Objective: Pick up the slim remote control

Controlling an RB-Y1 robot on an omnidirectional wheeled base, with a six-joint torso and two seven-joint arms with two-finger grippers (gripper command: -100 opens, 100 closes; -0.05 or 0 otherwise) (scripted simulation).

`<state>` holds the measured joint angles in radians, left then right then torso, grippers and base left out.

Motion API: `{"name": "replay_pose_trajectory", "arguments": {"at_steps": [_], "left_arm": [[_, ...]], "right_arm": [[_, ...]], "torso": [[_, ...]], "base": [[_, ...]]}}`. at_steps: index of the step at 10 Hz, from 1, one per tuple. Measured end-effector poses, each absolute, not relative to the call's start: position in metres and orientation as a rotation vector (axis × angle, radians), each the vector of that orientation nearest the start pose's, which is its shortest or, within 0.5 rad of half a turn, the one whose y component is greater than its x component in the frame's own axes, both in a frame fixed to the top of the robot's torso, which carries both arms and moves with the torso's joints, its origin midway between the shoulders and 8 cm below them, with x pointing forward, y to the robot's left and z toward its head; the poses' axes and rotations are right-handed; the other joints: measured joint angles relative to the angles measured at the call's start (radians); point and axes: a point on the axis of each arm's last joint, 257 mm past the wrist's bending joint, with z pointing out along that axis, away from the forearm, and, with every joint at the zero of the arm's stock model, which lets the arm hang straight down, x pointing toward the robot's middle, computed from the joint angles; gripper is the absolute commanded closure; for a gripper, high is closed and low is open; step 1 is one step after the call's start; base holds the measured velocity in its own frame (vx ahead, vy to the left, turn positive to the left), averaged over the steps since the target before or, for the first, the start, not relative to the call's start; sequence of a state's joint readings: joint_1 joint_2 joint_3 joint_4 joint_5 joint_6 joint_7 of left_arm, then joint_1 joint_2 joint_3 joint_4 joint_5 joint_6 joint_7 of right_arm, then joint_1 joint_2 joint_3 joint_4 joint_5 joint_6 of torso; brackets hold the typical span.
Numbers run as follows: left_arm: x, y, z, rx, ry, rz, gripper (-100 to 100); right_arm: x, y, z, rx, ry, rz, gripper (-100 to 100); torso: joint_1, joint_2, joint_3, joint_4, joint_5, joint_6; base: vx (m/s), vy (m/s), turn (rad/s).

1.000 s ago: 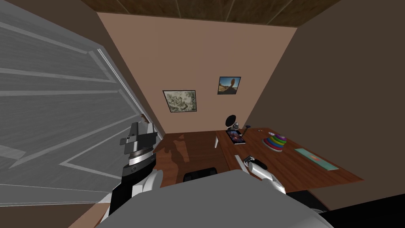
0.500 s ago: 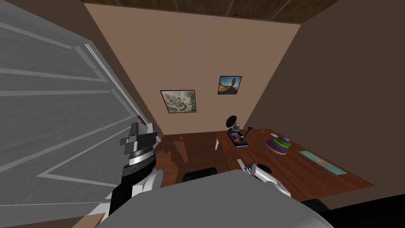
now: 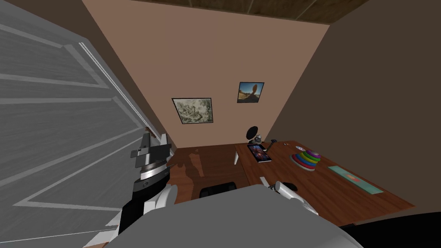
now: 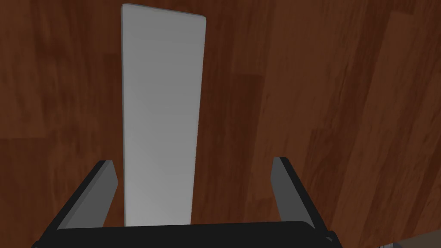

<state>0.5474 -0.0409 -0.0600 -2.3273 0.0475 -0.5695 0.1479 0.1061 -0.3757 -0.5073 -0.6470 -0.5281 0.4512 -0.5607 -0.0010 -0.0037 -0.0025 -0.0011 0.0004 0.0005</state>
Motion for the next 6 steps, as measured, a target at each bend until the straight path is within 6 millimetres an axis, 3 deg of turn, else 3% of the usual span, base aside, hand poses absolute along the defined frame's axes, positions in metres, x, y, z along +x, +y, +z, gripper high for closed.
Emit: {"name": "replay_pose_trajectory", "arguments": {"at_steps": [6], "left_arm": [[0.32,0.273,0.043,-0.712,0.449,-1.524,0]], "right_arm": [[0.093,-0.526,-0.626,-3.303,0.05,-0.164,-100]], "torso": [[-0.001,0.002,0.001,0.0,0.0,0.0]], "base": [[0.082,-0.019,-0.029]]}}
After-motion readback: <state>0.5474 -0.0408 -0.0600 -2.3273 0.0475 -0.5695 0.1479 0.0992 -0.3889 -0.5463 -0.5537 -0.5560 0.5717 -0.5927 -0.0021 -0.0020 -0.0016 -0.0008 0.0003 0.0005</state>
